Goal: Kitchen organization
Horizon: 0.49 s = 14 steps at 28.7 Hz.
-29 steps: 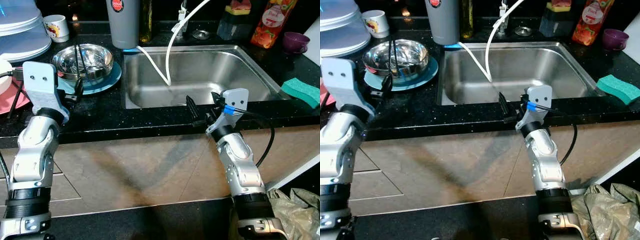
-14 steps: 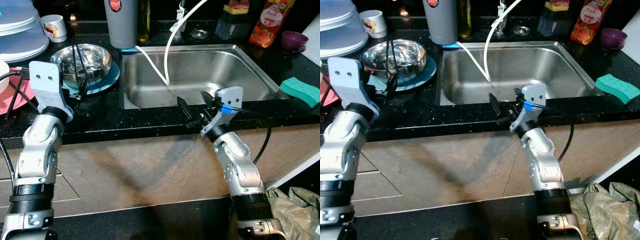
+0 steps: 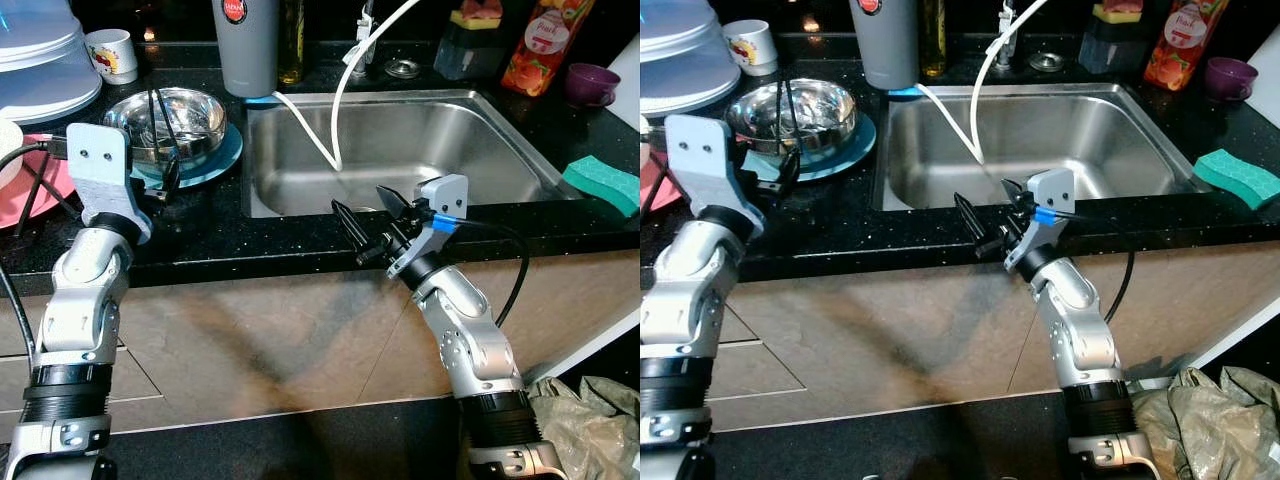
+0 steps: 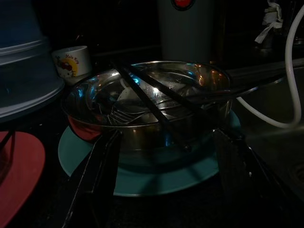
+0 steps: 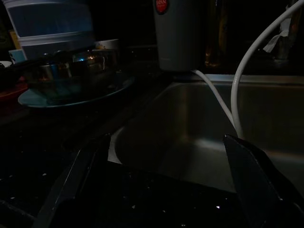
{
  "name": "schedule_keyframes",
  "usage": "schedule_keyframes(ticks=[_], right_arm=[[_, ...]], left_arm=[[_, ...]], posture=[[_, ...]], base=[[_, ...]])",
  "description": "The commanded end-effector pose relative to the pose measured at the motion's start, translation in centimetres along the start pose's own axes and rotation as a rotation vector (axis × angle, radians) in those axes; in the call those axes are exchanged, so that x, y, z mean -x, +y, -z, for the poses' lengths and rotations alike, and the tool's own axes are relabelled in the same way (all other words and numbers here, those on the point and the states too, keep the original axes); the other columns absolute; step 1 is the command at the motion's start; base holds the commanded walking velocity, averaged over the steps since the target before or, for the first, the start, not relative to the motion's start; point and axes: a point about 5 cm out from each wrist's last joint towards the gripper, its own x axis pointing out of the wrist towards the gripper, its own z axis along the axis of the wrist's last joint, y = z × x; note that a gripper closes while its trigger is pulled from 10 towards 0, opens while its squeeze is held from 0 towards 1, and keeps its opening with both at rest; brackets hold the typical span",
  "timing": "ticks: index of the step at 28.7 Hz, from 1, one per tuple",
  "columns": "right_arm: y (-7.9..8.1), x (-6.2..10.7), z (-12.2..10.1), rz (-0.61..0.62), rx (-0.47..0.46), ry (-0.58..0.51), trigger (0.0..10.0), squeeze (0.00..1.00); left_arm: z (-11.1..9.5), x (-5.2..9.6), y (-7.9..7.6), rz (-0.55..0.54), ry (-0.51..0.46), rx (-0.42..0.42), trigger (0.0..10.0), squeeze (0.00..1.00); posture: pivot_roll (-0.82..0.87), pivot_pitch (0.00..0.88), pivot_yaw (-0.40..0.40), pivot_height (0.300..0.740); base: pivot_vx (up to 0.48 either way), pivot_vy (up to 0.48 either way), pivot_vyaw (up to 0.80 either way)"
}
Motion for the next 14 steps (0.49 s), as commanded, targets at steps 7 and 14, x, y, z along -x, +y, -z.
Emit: schedule_keyframes(ticks=[7,14], right_arm=[[0.04,0.26,-0.26,-0.006,-0.005,-0.005,10.0,0.00],[-0.05,0.32,-0.28,-0.003,0.000,-0.002,10.0,0.00]], left_arm=[[0.23,-0.48,-0.04,-0.012,0.012,-0.010,9.4,0.00],[0.17,-0.63,0.07,-0.026,0.010,-0.006,10.0,0.00]], posture=[[0.01,0.107,-0.025,0.740],[0.01,0.111,-0.027,0.740]], base=[[0.000,0.000,0.00],[0.000,0.000,0.00]])
